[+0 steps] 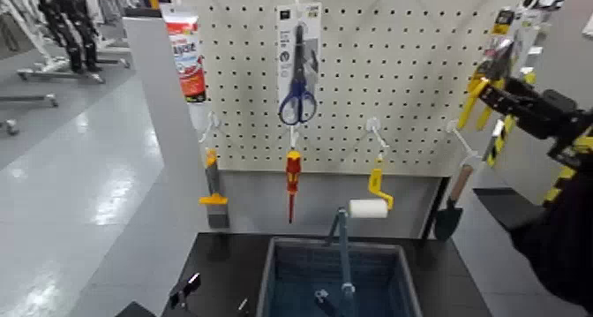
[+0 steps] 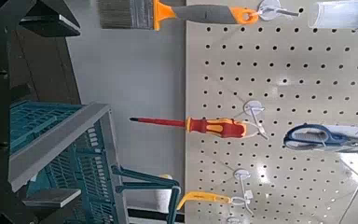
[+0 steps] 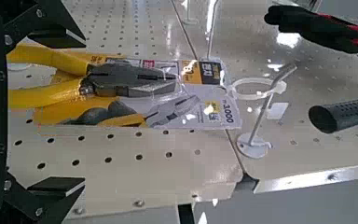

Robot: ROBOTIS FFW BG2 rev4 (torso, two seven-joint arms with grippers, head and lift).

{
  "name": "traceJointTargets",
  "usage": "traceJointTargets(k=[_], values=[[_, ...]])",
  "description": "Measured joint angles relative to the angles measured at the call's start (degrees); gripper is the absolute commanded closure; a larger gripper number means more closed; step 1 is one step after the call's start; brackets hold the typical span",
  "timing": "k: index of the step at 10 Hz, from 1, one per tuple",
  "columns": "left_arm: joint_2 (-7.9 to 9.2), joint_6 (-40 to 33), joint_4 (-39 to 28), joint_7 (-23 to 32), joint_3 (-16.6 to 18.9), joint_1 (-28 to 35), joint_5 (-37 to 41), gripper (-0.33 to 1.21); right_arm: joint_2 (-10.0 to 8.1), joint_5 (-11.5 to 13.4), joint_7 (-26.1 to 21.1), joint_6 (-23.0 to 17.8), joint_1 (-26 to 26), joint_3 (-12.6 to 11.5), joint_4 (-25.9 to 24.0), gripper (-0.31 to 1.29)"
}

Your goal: Put the yellow pliers into the crate.

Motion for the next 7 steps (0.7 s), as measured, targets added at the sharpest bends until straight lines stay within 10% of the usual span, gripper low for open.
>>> traceJointTargets(k=[3,7], values=[[0.17,0.04,0.0,-0.08,-0.02,-0.1,0.0,0.09,-0.52,-0.57,2.44,0.19,-2.52,2.52,2.84,1.09],[0.29,0.02,0.0,-0.08,-0.1,-0.1,0.0,0.09,-0.53,1.1,2.17,-0.41,-3.33,3.13,2.56,1.09]])
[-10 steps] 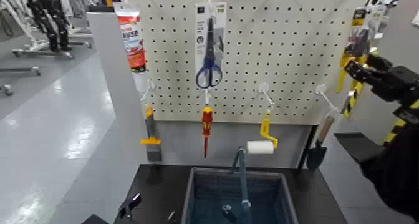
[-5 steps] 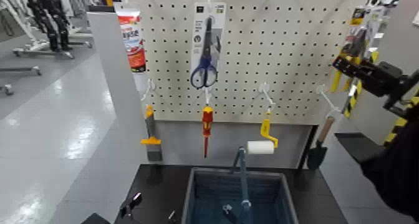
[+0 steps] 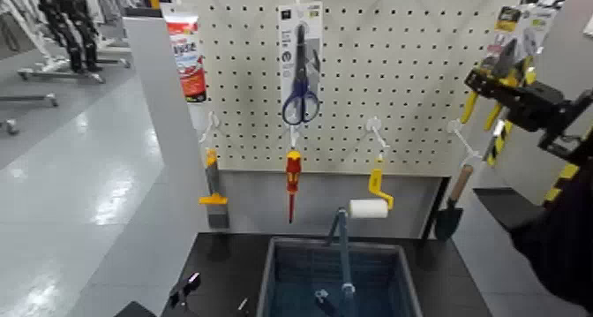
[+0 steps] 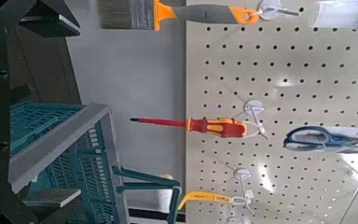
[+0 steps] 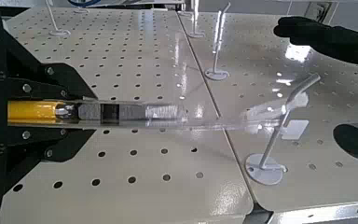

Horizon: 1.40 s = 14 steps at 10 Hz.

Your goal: Put the yellow pliers into the crate.

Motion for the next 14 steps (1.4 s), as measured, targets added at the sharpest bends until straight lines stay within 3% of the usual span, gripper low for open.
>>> traceJointTargets(k=[6,8,11,14], values=[[0.13,-0.07,-0.09,0.0,-0.19,0.0,-0.09,0.09,-0.24,-0.03,0.08,-0.11,-0.66,0.34,-1.43,1.09],[0.31,-0.07,-0.13,0.0,-0.25,0.0,-0.04,0.09,0.14,0.07,-0.3,0.91,1.33,-1.29,-7.2,1.09],[0.38,-0.07,-0.18,0.0,-0.31,0.01,0.0,0.09,1.71,0.43,-1.7,3.91,6.97,-5.01,-20.48,1.09],[0.52,-0.07,-0.18,0.0,-0.45,0.0,0.01,0.09,5.17,0.43,-3.46,4.99,12.55,-5.95,-27.46,1.09]])
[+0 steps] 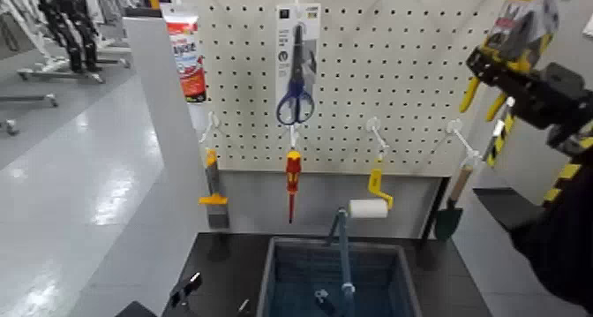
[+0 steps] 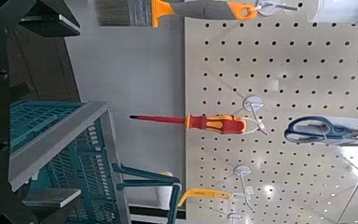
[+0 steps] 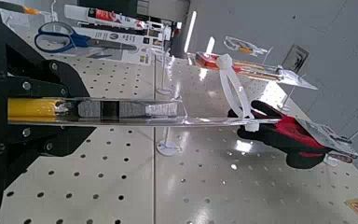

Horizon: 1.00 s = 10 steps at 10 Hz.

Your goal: Put the yellow pliers into the crate.

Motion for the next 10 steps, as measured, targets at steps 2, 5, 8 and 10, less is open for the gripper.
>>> traceJointTargets(k=[2,5,8,10], values=[[0.05,0.1,0.0,0.0,-0.01,0.0,0.07,0.09,3.35,0.84,-1.54,0.44,4.53,0.9,-1.12,1.09],[-0.06,0.27,0.08,0.0,0.16,0.0,0.08,0.09,7.6,2.25,-2.25,1.76,10.48,3.31,0.86,1.09],[0.0,0.36,0.16,0.03,0.1,0.0,0.08,0.09,9.95,3.28,-3.07,3.42,15.28,5.67,3.42,1.09],[0.01,0.36,0.18,0.06,0.1,0.0,0.08,0.09,11.17,5.43,-3.82,4.95,18.22,6.72,4.59,1.09]])
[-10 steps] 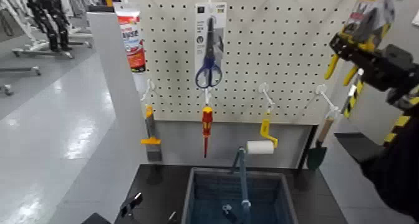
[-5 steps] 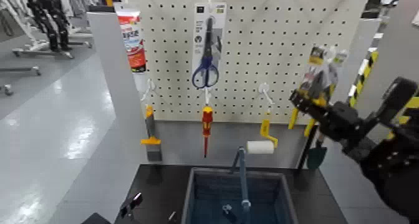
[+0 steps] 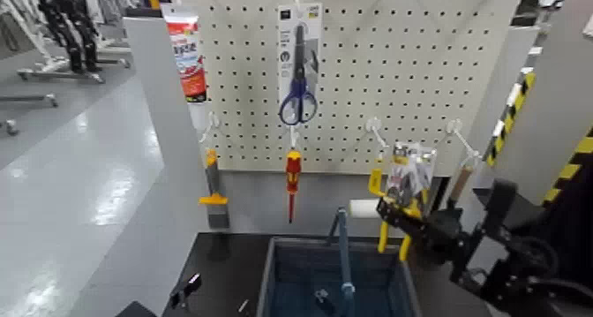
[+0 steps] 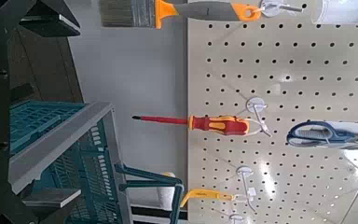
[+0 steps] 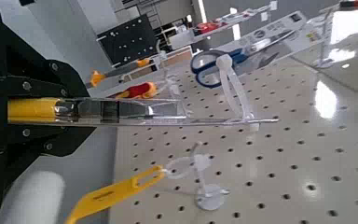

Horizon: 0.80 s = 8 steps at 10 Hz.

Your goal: Put the yellow pliers into the crate.

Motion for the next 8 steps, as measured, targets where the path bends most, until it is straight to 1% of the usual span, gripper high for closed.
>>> traceJointTargets(k=[3,8], values=[[0.0,0.0,0.0,-0.04,-0.04,0.0,0.0,0.09,0.29,1.41,0.34,0.51,1.0,2.33,3.3,1.09],[-0.04,-0.01,0.06,-0.06,-0.16,-0.04,0.0,0.09,0.16,4.05,0.8,1.12,1.4,4.81,7.35,1.09]])
